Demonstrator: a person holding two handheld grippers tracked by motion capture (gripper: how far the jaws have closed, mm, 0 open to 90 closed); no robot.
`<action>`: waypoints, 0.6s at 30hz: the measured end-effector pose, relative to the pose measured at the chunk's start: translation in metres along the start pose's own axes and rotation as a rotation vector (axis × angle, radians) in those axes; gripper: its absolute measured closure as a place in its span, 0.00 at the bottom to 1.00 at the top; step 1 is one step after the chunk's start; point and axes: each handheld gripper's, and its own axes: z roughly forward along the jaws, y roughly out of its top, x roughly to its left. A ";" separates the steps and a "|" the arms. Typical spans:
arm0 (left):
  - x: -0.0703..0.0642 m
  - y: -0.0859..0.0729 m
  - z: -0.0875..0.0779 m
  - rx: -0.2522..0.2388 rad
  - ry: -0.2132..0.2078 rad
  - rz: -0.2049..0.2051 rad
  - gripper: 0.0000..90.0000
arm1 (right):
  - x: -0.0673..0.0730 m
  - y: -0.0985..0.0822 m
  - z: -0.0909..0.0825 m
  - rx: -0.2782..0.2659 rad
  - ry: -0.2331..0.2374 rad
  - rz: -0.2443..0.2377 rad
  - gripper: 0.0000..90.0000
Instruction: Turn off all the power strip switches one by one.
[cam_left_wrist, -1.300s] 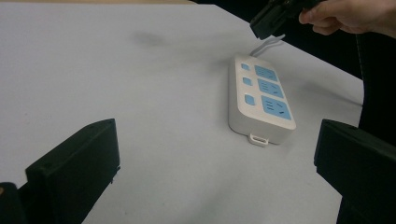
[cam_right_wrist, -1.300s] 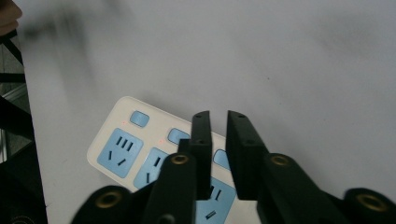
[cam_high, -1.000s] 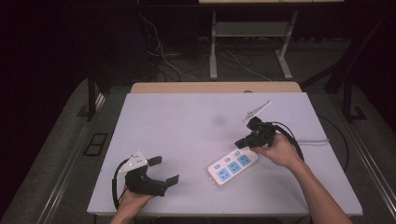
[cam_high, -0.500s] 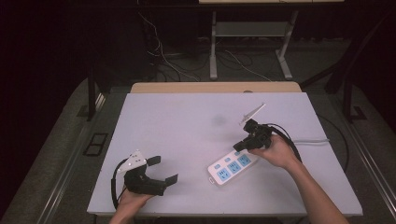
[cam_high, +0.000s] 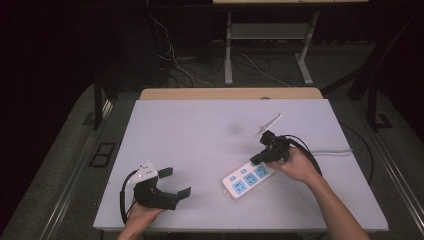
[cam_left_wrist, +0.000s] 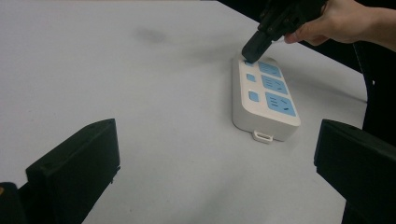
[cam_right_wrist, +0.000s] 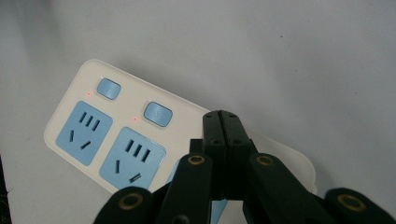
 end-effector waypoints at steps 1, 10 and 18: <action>0.000 0.000 0.000 0.002 0.000 0.002 0.00 | 0.000 0.000 0.000 0.000 -0.001 -0.003 1.00; 0.001 0.000 0.000 0.009 0.002 0.002 0.00 | -0.004 -0.003 0.000 -0.020 0.021 0.021 1.00; 0.001 0.000 -0.001 0.006 0.004 0.004 0.00 | -0.001 0.000 0.007 -0.043 0.048 0.035 1.00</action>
